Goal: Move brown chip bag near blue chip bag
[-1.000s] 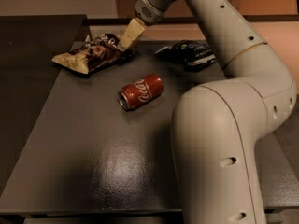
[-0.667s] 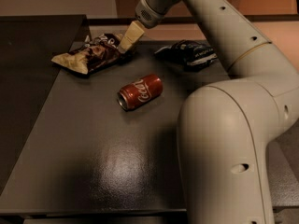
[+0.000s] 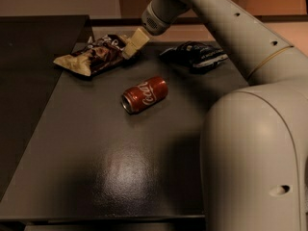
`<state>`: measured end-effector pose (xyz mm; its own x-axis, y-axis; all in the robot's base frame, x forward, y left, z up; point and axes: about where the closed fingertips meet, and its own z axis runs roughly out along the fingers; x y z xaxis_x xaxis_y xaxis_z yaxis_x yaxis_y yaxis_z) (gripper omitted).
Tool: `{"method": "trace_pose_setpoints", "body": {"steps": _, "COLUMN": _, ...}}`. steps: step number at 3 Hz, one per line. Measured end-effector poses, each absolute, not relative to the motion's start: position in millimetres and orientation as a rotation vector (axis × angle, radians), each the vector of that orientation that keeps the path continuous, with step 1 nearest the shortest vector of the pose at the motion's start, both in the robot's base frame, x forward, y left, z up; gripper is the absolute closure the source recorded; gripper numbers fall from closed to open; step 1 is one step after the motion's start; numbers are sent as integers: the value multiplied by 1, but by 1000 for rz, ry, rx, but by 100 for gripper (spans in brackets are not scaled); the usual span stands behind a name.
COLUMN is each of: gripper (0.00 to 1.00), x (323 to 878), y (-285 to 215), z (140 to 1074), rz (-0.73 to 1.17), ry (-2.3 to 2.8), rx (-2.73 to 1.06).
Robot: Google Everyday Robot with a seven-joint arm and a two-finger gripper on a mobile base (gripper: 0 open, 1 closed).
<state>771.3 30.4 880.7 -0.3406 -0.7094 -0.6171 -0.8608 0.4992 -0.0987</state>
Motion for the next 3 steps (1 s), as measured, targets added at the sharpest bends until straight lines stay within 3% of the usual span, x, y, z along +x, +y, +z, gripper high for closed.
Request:
{"method": "trace_pose_setpoints", "body": {"steps": 2, "gripper": 0, "x": 781, "y": 27, "z": 863, "rz": 338, "ry": 2160, "rx": -1247}}
{"method": "trace_pose_setpoints", "body": {"steps": 3, "gripper": 18, "x": 783, "y": 33, "z": 859, "rz": 350, "ry": 2155, "rx": -1271}}
